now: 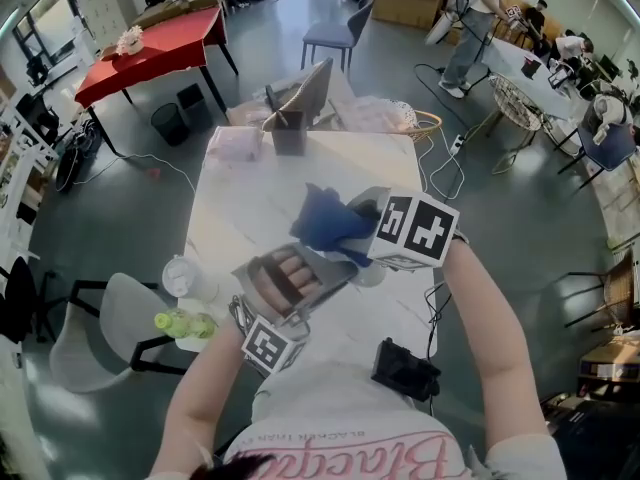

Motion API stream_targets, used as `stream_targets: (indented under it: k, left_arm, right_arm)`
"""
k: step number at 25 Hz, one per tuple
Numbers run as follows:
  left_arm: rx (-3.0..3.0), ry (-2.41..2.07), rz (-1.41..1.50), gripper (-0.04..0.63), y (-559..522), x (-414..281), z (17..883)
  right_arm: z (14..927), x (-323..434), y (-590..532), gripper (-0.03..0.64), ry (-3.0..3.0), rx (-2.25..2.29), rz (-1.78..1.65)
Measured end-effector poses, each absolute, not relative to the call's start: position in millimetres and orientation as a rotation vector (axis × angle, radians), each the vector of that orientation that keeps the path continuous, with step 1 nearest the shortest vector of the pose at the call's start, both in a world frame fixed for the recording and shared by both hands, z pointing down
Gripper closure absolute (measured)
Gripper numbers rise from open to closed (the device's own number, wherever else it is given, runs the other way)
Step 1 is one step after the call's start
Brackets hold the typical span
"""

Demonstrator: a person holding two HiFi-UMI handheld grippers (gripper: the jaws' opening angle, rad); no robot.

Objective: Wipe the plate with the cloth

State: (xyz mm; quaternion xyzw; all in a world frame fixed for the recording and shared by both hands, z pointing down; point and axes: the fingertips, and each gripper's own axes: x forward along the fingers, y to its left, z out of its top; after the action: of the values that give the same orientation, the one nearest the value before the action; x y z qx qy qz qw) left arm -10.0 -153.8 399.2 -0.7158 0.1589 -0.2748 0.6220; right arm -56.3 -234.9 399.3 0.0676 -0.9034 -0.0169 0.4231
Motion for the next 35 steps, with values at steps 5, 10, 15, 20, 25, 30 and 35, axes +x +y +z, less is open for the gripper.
stream_targets:
  k: [5, 10, 15, 20, 25, 30, 35]
  left_arm:
    - [-1.637, 0.376, -0.621, 0.577, -154, -13, 393]
    - [-1.649, 0.388, -0.632, 0.575, -154, -20, 396]
    - [-1.678, 0.411, -0.632, 0.575, -152, -25, 398]
    - [-1.751, 0.486, -0.593, 0.577, -153, -30, 390]
    - [-1.907, 0.662, -0.544, 0.577, -171, -48, 383]
    - [-2.106, 0.907, -0.481, 0.577, -196, -72, 375]
    - [-2.375, 1.227, -0.29, 0.577, -223, -100, 368]
  right_arm:
    - [426, -51, -261, 0.502, -2.252, 0.235, 0.031]
    - [455, -37, -278, 0.502, -2.227, 0.308, 0.115]
    - [475, -22, -288, 0.502, -2.223, 0.389, 0.189]
    - [495, -2, -298, 0.502, -2.169, 0.476, 0.197]
    - [508, 15, -307, 0.502, -2.218, 0.6, 0.314]
    - [506, 27, -301, 0.502, -2.255, 0.709, 0.376]
    - [489, 31, -293, 0.501, -2.301, 0.843, 0.387]
